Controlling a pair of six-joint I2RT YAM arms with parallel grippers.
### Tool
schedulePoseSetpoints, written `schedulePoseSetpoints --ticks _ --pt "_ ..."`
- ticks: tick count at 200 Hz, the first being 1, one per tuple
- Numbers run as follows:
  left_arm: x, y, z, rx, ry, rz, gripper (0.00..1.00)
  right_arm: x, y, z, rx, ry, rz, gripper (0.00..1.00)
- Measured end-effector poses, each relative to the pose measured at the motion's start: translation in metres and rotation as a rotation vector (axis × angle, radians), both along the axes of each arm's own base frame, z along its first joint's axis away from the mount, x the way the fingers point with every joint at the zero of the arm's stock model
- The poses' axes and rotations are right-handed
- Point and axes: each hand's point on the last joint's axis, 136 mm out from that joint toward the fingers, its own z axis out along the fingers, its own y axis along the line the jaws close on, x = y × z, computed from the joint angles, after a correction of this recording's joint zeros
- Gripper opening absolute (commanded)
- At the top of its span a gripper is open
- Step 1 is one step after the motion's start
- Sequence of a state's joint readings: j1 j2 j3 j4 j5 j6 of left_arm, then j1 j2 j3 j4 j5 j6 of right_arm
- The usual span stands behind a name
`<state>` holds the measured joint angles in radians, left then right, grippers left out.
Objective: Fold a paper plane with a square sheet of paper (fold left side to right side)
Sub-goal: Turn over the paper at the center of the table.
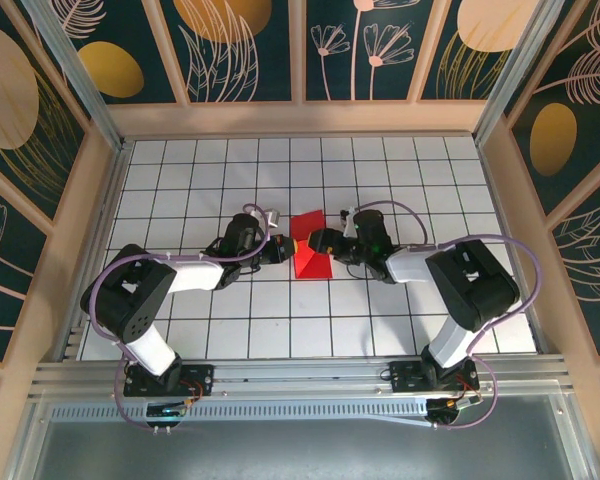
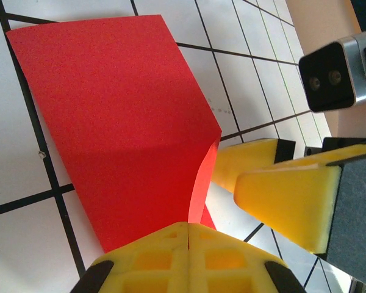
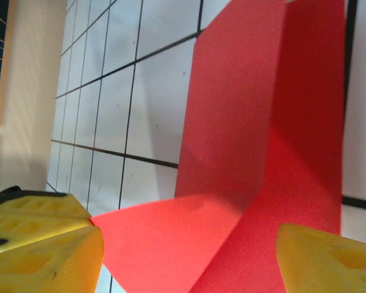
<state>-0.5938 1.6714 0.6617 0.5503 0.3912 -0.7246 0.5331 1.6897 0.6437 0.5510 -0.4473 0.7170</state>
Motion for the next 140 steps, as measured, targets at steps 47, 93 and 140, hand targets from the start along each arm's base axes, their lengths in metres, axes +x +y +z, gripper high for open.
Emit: schedulePoseSetpoints --ticks 47,93,140 --pt "0.000 0.000 0.000 -0.001 0.002 0.005 0.00 0.011 0.010 0.005 0.041 -0.032 0.011 0.71" --pt "0.002 0.003 -0.011 0.018 0.026 0.027 0.00 0.010 0.016 0.007 0.063 -0.033 0.018 0.64" --pt "0.001 0.006 -0.034 0.052 0.081 0.045 0.00 0.003 0.025 0.002 0.069 -0.016 0.038 0.58"
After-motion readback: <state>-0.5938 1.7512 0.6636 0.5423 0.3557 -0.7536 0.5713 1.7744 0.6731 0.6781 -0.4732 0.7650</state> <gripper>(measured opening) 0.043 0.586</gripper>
